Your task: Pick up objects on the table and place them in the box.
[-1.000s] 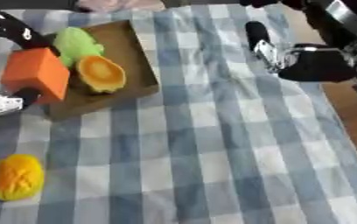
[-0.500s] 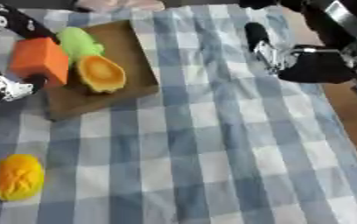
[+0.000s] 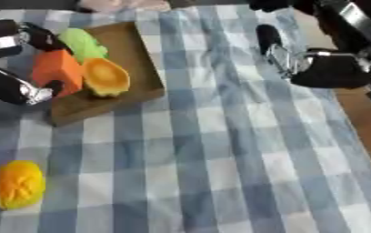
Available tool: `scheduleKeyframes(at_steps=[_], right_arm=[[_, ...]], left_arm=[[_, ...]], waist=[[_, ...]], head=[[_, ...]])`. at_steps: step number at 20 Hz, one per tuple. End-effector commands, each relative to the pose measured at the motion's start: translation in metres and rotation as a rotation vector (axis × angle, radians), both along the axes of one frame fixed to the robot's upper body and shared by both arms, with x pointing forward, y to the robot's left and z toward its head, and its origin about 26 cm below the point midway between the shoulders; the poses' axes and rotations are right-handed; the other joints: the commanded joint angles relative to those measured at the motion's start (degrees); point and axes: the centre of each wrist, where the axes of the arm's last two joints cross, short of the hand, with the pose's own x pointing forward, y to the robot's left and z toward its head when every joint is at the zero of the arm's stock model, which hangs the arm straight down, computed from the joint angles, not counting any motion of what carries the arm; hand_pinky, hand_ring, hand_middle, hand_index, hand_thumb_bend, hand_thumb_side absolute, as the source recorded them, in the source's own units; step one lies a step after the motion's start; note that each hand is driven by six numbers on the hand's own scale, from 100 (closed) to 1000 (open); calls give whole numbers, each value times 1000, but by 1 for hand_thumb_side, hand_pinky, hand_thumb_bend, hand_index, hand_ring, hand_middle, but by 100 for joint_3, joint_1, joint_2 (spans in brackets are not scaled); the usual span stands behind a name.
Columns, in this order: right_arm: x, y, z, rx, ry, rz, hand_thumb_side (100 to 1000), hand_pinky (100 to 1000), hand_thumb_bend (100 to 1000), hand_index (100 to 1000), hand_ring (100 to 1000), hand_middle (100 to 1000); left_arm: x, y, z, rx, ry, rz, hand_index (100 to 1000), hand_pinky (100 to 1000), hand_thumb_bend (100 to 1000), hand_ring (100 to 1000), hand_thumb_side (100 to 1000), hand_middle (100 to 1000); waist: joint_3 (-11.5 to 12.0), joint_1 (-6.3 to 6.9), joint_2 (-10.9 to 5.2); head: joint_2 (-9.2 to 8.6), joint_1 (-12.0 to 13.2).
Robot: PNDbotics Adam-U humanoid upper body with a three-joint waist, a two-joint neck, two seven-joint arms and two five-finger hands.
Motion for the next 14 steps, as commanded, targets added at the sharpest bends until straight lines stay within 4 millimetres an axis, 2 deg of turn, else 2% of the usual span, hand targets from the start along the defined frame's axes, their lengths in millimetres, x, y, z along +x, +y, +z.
scheduleKeyframes(at_steps=[1,4,6,11,13,14], right_arm=[[-5,0,9,-10,-27,2,317,812,100,870,792,758],[-5,-1,8,-10,-23,3,313,812,100,870,792,758],[-5,-1,7,-9,-20,3,313,812,100,871,793,758],[-4,-1,6,-9,-13,1,311,813,100,871,793,759],[-4,-2,5,-7,-8,-2,311,813,100,871,793,759],[-4,-2,4,-7,-6,-4,311,813,100,871,793,759]], left_arm=[[3,3,10,37,-47,19,935,946,466,873,411,838],[4,4,10,90,-84,28,958,963,671,898,446,860],[3,3,10,117,-109,26,972,969,731,909,445,873],[-1,1,14,125,-138,16,970,969,712,907,452,870],[-6,1,19,97,-145,2,959,964,631,898,439,861],[-10,1,23,77,-151,-8,946,957,552,887,415,851]], waist=[[-12,-12,-165],[-8,-12,-180],[-5,-13,-193],[3,-19,-225],[17,-22,-240],[26,-24,-249]], head=[[-15,6],[3,5],[13,3],[33,0],[50,-9],[57,-15]])
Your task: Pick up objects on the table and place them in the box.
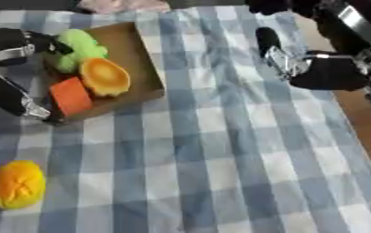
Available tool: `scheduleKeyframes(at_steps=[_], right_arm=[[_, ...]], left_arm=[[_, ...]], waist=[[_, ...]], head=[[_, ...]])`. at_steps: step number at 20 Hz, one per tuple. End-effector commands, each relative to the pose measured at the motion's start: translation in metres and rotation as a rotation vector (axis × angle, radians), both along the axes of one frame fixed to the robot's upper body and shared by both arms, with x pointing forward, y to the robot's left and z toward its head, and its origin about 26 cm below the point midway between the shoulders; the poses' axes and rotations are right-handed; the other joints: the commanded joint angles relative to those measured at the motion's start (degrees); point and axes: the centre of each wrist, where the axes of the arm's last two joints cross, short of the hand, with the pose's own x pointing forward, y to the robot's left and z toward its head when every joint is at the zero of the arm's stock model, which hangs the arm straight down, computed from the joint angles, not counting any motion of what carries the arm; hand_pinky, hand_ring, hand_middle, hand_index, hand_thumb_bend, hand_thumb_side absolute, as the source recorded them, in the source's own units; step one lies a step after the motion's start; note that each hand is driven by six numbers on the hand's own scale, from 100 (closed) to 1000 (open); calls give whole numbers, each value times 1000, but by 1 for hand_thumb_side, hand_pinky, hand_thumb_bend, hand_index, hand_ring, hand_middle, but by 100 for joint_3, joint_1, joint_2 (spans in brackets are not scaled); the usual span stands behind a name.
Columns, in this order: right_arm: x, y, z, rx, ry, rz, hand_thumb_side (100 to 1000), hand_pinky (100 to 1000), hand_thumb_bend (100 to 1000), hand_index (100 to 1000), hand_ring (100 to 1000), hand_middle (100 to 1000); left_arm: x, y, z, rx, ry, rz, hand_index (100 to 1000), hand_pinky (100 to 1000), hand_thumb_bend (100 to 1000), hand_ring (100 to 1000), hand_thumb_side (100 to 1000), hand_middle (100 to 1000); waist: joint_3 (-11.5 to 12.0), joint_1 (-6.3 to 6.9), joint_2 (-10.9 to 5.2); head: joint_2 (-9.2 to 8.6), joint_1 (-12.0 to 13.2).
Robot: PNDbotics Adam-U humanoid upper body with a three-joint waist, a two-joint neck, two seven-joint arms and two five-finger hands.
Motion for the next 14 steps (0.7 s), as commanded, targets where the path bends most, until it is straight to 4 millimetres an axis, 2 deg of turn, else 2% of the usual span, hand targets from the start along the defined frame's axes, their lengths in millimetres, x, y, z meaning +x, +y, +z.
scheduleKeyframes(at_steps=[1,4,6,7,8,10,14], right_arm=[[-5,-2,8,-16,-24,-7,310,813,100,871,793,759],[-5,-4,7,-15,-24,-12,306,813,100,871,793,760],[-6,-6,7,-13,-25,-17,304,813,100,871,794,760],[-6,-7,7,-12,-25,-19,313,813,100,871,794,760],[-6,-8,6,-11,-25,-21,303,813,100,871,794,760],[-6,-8,5,-8,-23,-20,303,813,100,871,794,760],[-6,-8,5,-6,-22,-16,300,812,100,871,794,761]], left_arm=[[-17,2,26,-52,-61,-31,938,953,508,880,401,843],[-49,6,42,-109,-100,-95,908,940,369,858,350,817],[-79,12,48,-134,-128,-137,889,932,322,843,325,797],[-95,15,48,-142,-140,-155,883,929,523,839,278,791],[-107,18,46,-147,-139,-165,878,926,327,835,321,785],[-113,26,37,-137,-118,-186,866,919,339,826,321,771],[-110,48,7,-96,-47,-216,858,911,342,810,352,758]], waist=[[18,-10,-214],[68,-8,-248],[104,-5,-269],[121,-5,-281],[135,-5,-296],[157,-13,-327],[184,-44,-366]], head=[[39,-23],[80,-73],[112,-127],[129,-153],[147,-175],[168,-207],[197,-267]])
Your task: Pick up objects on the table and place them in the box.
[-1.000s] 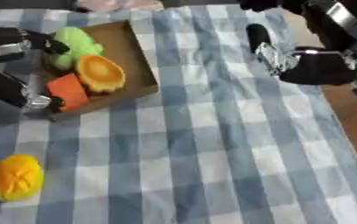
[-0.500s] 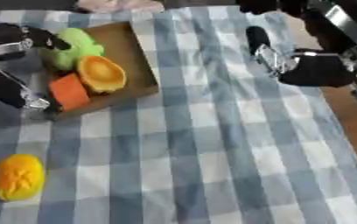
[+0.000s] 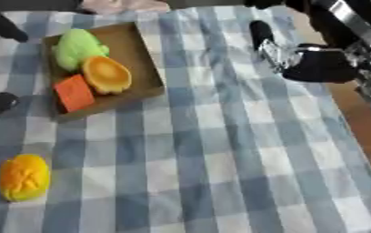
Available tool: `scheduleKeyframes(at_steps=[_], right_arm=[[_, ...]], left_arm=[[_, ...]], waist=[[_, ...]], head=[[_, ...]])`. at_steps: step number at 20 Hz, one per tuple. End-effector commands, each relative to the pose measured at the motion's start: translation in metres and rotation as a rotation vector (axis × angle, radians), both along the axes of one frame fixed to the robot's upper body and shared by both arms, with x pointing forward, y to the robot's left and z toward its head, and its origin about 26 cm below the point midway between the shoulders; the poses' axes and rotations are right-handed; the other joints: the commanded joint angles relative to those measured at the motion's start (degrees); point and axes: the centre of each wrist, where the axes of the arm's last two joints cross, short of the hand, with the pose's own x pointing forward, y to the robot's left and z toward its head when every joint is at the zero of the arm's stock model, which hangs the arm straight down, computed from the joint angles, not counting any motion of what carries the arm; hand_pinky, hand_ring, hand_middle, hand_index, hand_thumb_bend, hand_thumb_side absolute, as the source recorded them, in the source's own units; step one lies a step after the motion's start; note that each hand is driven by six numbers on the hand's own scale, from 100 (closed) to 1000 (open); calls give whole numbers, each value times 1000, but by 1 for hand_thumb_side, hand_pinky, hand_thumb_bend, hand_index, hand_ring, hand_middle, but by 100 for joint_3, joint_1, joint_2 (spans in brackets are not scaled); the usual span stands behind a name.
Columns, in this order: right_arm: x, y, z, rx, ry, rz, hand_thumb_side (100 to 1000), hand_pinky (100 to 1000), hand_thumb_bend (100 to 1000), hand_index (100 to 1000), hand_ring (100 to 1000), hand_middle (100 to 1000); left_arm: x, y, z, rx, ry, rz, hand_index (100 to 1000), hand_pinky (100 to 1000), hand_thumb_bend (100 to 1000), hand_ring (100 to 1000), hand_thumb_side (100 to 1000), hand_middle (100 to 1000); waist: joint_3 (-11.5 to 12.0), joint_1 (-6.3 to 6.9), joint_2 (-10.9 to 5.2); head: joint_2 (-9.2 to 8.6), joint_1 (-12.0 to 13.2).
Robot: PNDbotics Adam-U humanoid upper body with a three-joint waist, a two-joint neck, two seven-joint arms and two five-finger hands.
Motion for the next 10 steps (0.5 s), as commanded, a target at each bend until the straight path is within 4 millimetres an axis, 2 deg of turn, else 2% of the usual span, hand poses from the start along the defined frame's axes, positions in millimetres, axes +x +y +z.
scheduleKeyframes(at_steps=[1,5,7,10], right_arm=[[-6,-3,12,-23,-36,-5,299,812,100,871,794,761],[-5,-3,11,-15,-34,-5,303,812,100,870,793,760],[-5,-3,10,-13,-35,-4,300,812,100,870,794,761],[-5,-3,10,-8,-36,-5,302,812,100,870,793,760]], left_arm=[[-6,18,-5,39,-9,-22,866,909,350,809,360,758],[-6,35,-27,74,17,-33,893,913,387,817,394,774],[-6,40,-36,107,33,-38,900,915,418,824,414,784],[-6,44,-46,155,44,-36,901,916,419,830,424,791]], waist=[[9,-17,-167],[9,-46,-166],[0,-62,-157],[-9,-81,-139]], head=[[22,-67],[29,-119],[35,-120],[54,-114]])
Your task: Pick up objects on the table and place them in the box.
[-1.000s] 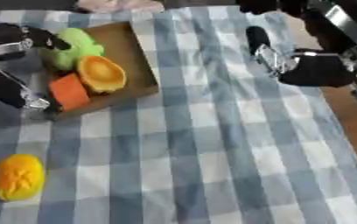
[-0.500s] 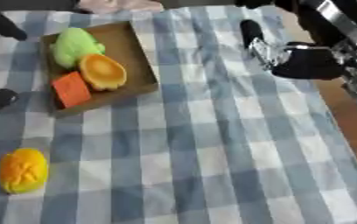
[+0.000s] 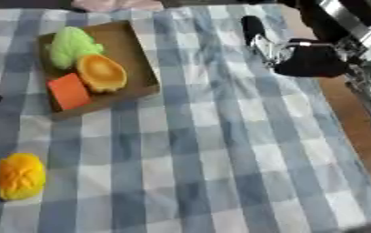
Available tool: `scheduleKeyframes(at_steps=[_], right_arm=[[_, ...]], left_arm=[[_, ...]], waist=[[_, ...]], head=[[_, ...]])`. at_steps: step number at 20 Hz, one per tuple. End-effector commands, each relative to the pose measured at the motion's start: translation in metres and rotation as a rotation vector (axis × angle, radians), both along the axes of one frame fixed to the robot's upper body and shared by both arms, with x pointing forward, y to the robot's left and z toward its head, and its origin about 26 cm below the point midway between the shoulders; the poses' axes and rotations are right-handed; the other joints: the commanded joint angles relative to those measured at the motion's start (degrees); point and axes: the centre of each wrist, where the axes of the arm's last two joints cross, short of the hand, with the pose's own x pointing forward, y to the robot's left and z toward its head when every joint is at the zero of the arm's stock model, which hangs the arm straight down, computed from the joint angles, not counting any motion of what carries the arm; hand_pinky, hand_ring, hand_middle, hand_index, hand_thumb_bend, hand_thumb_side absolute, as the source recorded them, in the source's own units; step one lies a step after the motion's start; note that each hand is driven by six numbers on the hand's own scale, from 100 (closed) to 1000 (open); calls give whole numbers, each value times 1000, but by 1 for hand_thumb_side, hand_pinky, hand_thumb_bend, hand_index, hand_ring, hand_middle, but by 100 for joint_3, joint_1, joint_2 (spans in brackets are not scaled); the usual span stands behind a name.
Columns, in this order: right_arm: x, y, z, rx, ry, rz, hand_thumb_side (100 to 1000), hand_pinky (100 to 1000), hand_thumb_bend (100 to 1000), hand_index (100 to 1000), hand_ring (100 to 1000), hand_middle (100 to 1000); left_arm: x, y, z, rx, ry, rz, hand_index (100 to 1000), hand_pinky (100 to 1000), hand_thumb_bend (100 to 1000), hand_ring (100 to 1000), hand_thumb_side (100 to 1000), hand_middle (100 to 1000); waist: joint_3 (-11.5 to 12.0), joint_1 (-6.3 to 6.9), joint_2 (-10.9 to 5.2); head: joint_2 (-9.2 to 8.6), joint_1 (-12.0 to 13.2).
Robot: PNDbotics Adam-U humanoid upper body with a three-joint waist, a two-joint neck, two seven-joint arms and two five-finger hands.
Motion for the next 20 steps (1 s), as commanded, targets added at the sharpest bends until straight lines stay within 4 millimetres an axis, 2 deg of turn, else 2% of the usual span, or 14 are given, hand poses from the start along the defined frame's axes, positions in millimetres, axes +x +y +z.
scheduleKeyframes(at_steps=[1,9,20], right_arm=[[-5,-2,9,-13,-32,-6,302,812,100,870,793,760],[-4,-1,7,-12,-23,-6,306,812,100,870,792,760],[-4,-1,5,-13,-27,8,302,811,100,869,793,760]], left_arm=[[-5,4,4,63,-35,1,902,916,420,830,424,791],[-4,0,-16,124,-27,55,923,912,407,839,400,802],[-4,-15,-31,212,3,99,939,914,372,859,399,826]], waist=[[-9,4,-132],[-20,-14,-108],[-28,-45,-95]], head=[[7,-16],[-1,35],[-53,134]])
